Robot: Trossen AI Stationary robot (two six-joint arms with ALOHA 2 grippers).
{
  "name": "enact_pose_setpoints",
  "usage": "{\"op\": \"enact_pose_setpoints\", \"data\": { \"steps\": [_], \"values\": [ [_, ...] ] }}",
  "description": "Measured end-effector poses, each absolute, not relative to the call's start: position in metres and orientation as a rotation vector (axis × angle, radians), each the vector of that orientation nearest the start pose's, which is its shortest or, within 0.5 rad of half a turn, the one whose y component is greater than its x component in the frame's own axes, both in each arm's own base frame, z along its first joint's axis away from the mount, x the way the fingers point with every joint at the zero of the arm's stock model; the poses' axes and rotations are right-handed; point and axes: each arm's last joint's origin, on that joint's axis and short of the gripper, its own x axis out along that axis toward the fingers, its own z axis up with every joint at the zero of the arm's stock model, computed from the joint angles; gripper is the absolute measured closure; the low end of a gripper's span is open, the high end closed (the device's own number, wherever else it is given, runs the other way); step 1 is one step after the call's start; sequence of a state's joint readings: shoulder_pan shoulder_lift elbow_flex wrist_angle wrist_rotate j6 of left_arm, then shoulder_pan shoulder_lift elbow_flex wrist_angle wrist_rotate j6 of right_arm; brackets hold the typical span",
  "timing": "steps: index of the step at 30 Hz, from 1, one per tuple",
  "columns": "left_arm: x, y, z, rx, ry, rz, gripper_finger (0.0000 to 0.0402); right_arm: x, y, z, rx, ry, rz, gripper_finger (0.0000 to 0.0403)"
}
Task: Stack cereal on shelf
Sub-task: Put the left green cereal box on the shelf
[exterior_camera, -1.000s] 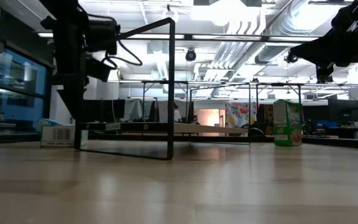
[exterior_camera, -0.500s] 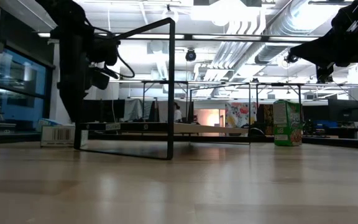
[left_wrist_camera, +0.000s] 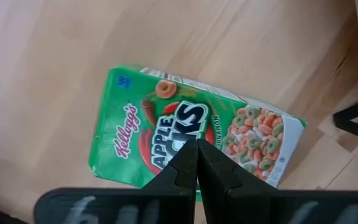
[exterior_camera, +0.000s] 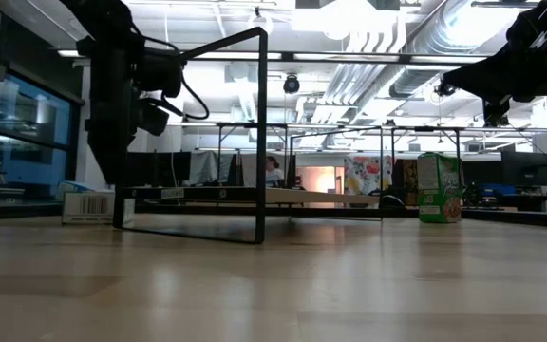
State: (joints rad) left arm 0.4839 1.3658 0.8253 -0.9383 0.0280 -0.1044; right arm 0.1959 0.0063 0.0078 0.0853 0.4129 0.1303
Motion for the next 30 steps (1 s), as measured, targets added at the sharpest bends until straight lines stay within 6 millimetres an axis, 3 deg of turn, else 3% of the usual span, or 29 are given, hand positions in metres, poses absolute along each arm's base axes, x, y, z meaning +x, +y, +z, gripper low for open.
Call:
{"op": "enact_pose_setpoints", "data": {
  "steps": [10, 23, 30],
  "values": [
    [0.191, 0.100, 0.190, -0.474, 1.425, 0.463, 0.0401, 0.095, 0.007, 0.174, 0.156, -0.097, -0.212, 0.0403],
    [0.200, 0.106, 0.174, -0.483, 1.461, 0.473, 0.0401, 0.095, 0.007, 0.174, 0.156, -0.097, -0.211, 0.0403],
    [0.205, 0.113, 0.170, -0.195, 1.504, 0.415, 0.0401, 0.095, 0.007, 0.174, 0.156, -0.097, -0.211, 0.0403]
  ]
}}
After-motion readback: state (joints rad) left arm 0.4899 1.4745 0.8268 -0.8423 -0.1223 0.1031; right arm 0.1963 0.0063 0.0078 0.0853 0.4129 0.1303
